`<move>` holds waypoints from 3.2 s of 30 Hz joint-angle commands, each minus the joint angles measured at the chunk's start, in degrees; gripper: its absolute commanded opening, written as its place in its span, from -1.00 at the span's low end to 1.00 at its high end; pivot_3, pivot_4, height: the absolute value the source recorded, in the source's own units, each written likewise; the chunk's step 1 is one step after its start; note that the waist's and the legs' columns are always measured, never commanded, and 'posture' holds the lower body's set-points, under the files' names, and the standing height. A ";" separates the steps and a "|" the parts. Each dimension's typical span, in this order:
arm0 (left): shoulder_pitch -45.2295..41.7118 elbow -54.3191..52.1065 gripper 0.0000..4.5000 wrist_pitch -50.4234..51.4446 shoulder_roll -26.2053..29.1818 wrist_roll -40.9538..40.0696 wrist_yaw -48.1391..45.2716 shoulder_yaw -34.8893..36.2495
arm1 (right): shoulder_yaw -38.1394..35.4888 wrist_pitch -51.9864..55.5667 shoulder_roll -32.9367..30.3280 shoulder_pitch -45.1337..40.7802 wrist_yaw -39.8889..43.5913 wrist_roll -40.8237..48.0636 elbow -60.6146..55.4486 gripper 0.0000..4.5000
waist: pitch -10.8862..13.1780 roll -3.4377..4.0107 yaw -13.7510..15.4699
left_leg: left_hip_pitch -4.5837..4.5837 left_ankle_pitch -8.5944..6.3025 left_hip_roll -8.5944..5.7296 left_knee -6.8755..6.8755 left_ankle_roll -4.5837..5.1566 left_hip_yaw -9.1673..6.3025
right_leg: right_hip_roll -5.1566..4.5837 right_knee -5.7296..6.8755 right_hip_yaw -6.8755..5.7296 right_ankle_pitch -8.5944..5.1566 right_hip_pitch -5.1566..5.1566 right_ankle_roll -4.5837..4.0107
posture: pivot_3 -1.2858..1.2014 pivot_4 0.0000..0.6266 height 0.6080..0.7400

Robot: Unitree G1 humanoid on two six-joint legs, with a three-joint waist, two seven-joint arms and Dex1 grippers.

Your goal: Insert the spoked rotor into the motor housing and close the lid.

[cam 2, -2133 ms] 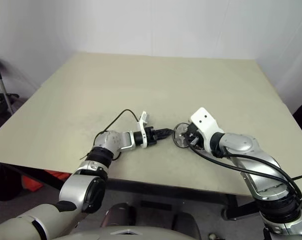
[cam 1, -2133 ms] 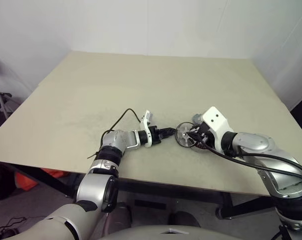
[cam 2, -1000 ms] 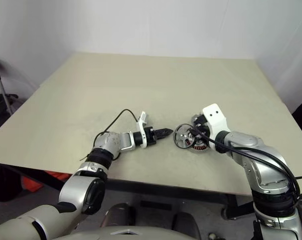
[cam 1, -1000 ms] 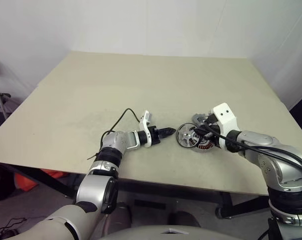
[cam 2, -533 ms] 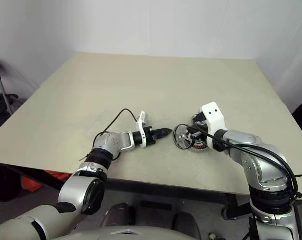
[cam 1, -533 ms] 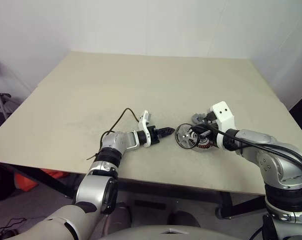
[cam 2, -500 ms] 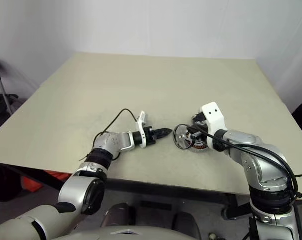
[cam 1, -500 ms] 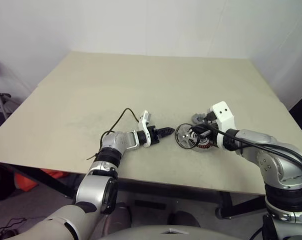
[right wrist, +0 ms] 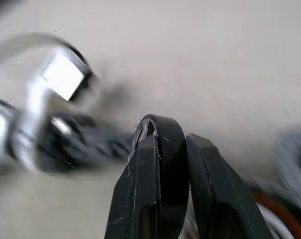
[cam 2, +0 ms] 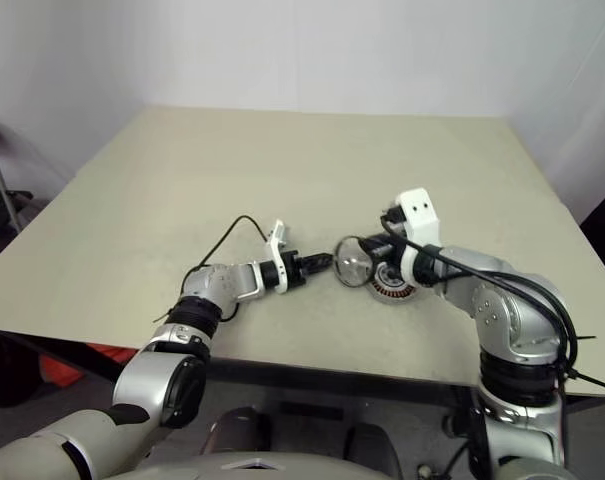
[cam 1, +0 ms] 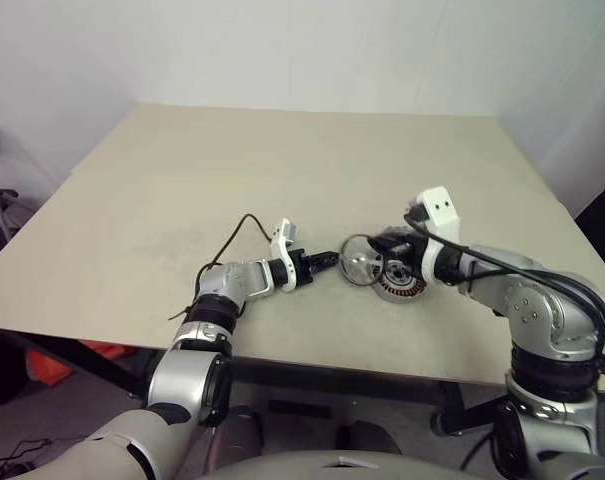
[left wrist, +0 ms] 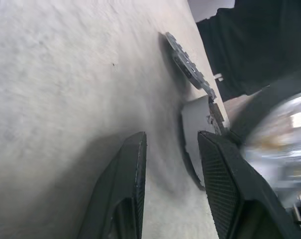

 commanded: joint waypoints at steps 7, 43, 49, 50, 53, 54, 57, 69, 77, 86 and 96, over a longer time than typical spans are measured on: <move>4.52 -7.59 -0.22 -4.98 6.65 -0.01 1.65 3.24 | 2.73 -6.32 7.57 -7.17 0.11 0.75 15.30 -0.82 | -0.01 -0.03 -1.45 | 0.21 0.30 0.02 -0.50 -0.51 0.01 | 0.05 -0.01 -0.01 0.00 -0.04 -0.03 | 0.03 -1.00 1.00; 20.36 -32.79 -0.22 -6.96 19.92 -2.22 5.23 4.64 | -0.35 -36.72 13.01 -24.46 2.48 -4.26 56.26 0.53 | 0.00 -0.05 -1.35 | -0.63 0.66 0.77 -0.51 -1.09 -0.74 | 0.82 0.35 -1.01 -0.04 -0.56 -0.81 | 0.03 -1.00 1.00; 19.46 -32.60 -0.22 -7.45 19.01 -2.71 4.49 3.65 | 13.84 -40.64 -0.48 -14.46 12.20 -13.09 33.64 0.53 | 0.00 -0.07 -0.32 | -0.64 0.66 0.72 -0.46 -1.09 -0.78 | 0.81 0.33 -1.03 0.02 -0.47 -0.71 | 0.03 -1.00 1.00; 19.29 -32.86 -0.22 -7.55 18.77 -2.89 4.30 3.38 | 18.19 -42.81 -5.33 -12.19 15.03 -16.71 30.41 0.53 | 0.00 -0.08 0.04 | -0.61 0.65 0.70 -0.44 -1.08 -0.81 | 0.80 0.28 -1.04 0.02 -0.40 -0.68 | 0.03 -1.00 1.00; 18.68 -33.36 -0.22 -7.91 18.18 -2.85 3.79 2.31 | 26.41 -51.18 -20.55 -6.52 24.04 -25.63 23.45 0.53 | 0.00 -0.08 0.90 | -0.50 0.64 0.71 -0.48 -1.08 -0.86 | 0.80 0.04 -1.05 -0.03 -0.18 -0.58 | 0.03 -1.00 1.00; 18.51 -33.25 -0.22 -8.17 18.09 -2.64 3.59 1.87 | 27.51 -53.54 -24.55 -5.46 26.44 -27.37 22.33 0.53 | 0.01 -0.08 0.90 | -0.48 0.64 0.70 -0.48 -1.08 -0.86 | 0.80 0.02 -1.03 -0.05 -0.16 -0.54 | 0.03 -1.00 1.00; 18.22 -32.67 -0.22 -8.81 17.66 -2.29 3.19 0.95 | 28.20 -58.88 -33.99 -3.31 34.68 -28.84 19.05 0.53 | 0.01 -0.07 0.63 | -0.43 0.64 0.69 -0.47 -1.07 -0.90 | 0.79 0.06 -0.96 -0.05 -0.18 -0.53 | 0.03 -1.00 1.00; 18.28 -29.85 -0.22 -11.14 16.49 -1.04 2.99 -0.74 | 29.33 -67.08 -39.72 -2.09 50.06 -29.90 16.51 0.99 | 0.00 -0.07 0.14 | -0.26 0.39 0.82 0.11 -0.48 -0.87 | 0.80 0.68 -0.87 -0.22 -0.15 -0.86 | 0.03 -1.00 1.00; 19.38 -30.79 -0.22 -11.36 16.04 -0.72 4.12 -0.90 | 33.00 -71.63 -35.59 -3.69 52.85 -33.79 24.96 0.99 | 0.00 -0.06 0.07 | -0.21 0.34 0.88 0.56 -0.41 -0.87 | 0.77 0.94 -0.86 -0.19 -0.03 -0.91 | 0.03 -1.00 1.00; 20.55 -31.66 -0.22 -11.45 16.39 -0.86 4.88 -0.34 | 32.51 -74.87 -33.05 -5.18 52.64 -36.94 29.75 0.99 | -0.01 -0.06 0.03 | -0.28 0.32 0.89 0.56 -0.36 -0.87 | 0.78 0.93 -0.87 -0.19 -0.10 -0.92 | 0.03 -1.00 1.00; 19.75 -30.98 -0.22 -11.43 16.68 -0.53 4.71 -0.45 | 30.15 -73.25 -33.14 -4.09 51.56 -36.33 27.40 0.99 | -0.01 -0.06 0.11 | -0.27 0.32 0.88 0.56 -0.36 -0.88 | 0.77 0.93 -0.87 -0.19 -0.08 -0.92 | 0.03 -1.00 1.00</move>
